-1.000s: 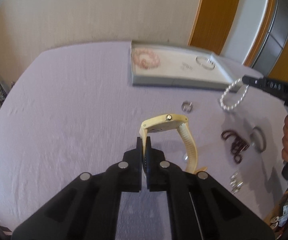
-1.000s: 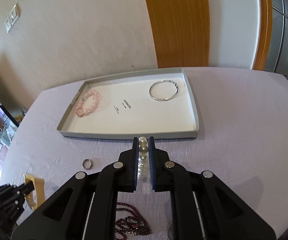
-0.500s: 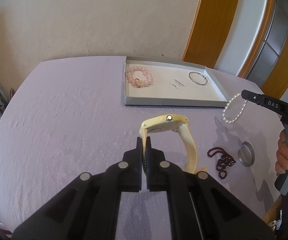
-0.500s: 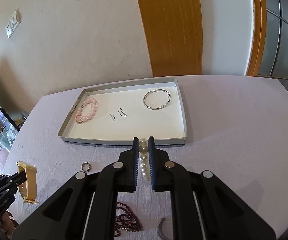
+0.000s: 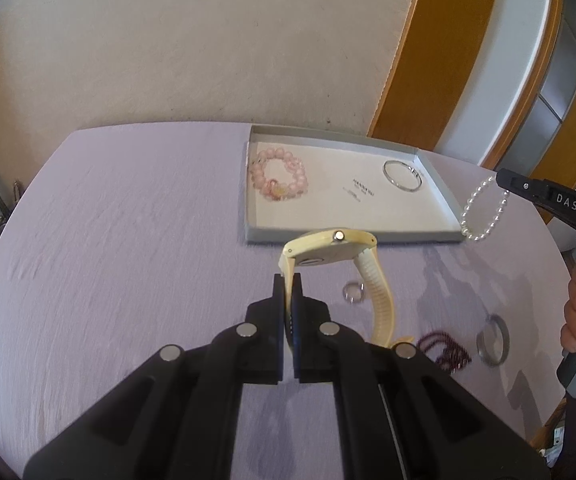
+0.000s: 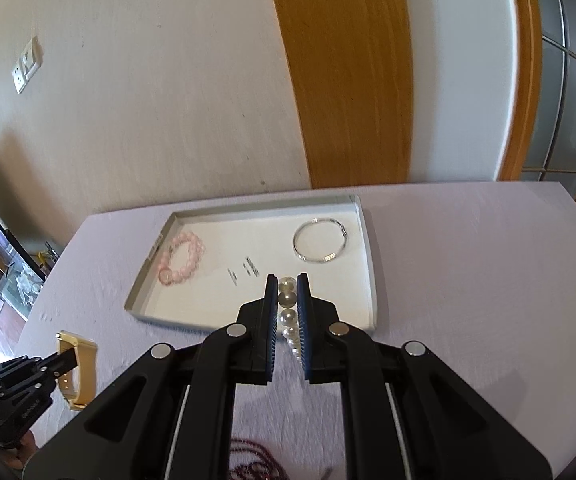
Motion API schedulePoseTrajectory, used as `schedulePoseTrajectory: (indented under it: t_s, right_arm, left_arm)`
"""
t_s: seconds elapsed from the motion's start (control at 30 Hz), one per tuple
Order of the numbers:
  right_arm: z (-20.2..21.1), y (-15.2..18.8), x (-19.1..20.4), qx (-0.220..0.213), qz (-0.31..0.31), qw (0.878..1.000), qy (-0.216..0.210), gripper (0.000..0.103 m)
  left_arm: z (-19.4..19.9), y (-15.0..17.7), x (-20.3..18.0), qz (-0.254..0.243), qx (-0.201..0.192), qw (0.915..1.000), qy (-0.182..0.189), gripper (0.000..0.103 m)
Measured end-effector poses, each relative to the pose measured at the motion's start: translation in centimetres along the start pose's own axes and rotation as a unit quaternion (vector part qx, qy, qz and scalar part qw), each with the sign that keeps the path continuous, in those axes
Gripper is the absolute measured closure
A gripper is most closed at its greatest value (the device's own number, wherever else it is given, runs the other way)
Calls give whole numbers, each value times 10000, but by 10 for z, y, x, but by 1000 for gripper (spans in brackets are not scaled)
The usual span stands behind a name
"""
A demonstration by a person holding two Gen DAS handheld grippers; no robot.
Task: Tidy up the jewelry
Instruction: 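Lower the pearl bracelet into the tray and open the right tool while the left carries the watch, then lower the cream watch into the tray and open the left tool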
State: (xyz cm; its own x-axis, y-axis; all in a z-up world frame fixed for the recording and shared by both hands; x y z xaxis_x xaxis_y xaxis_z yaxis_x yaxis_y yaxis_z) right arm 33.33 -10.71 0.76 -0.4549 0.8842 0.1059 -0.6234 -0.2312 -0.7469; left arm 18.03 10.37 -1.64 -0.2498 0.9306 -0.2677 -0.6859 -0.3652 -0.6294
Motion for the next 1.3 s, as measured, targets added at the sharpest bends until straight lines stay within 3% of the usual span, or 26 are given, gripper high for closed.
schedulePoseTrajectory:
  t_s: [0.5, 0.53, 0.6, 0.63, 0.67, 1.17, 1.23, 1.3]
  right_arm:
    - [-76, -32, 12, 167, 334, 9993, 73, 92]
    - [-81, -33, 11, 191, 351, 9992, 76, 90]
    - [-88, -34, 10, 256, 349, 9990, 64, 69]
    - [-91, -33, 8, 247, 304, 9992, 50, 53]
    - [-92, -34, 6, 213, 276, 9994, 53, 50]
    - [-106, -23, 5, 371, 423, 9984, 47, 50]
    - [-108, -21, 5, 377, 457, 9982, 66, 50]
    - [-109, -18, 5, 394, 488, 9980, 71, 50]
  left_arm:
    - [-85, -87, 3, -78, 86, 9999, 12, 100]
    - [-90, -90, 5, -52, 98, 9999, 25, 99]
    - [-95, -91, 6, -26, 114, 9999, 40, 99]
    - [-99, -91, 7, -32, 129, 9999, 42, 99]
    - [-101, -92, 7, -34, 140, 9999, 38, 99]
    - [-129, -99, 11, 51, 263, 9996, 28, 98]
    - [-133, -101, 12, 82, 260, 9996, 3, 91]
    - [-133, -102, 13, 155, 232, 9996, 24, 76]
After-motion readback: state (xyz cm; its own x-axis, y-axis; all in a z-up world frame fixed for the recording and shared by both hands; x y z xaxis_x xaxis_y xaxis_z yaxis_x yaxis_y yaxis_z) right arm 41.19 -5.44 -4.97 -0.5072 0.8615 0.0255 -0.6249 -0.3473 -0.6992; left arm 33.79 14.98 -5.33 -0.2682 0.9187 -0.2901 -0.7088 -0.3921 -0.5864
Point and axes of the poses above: each gripper's, at about its wrist camera, not at the fingertips, and z roughly against the way its jaws point, x to its left, y to its underside, the point moved 3 cm from there along -z, roughly the way its jaws point, and after that the axes turned 10 degrees about y, right-handed, at the moved point
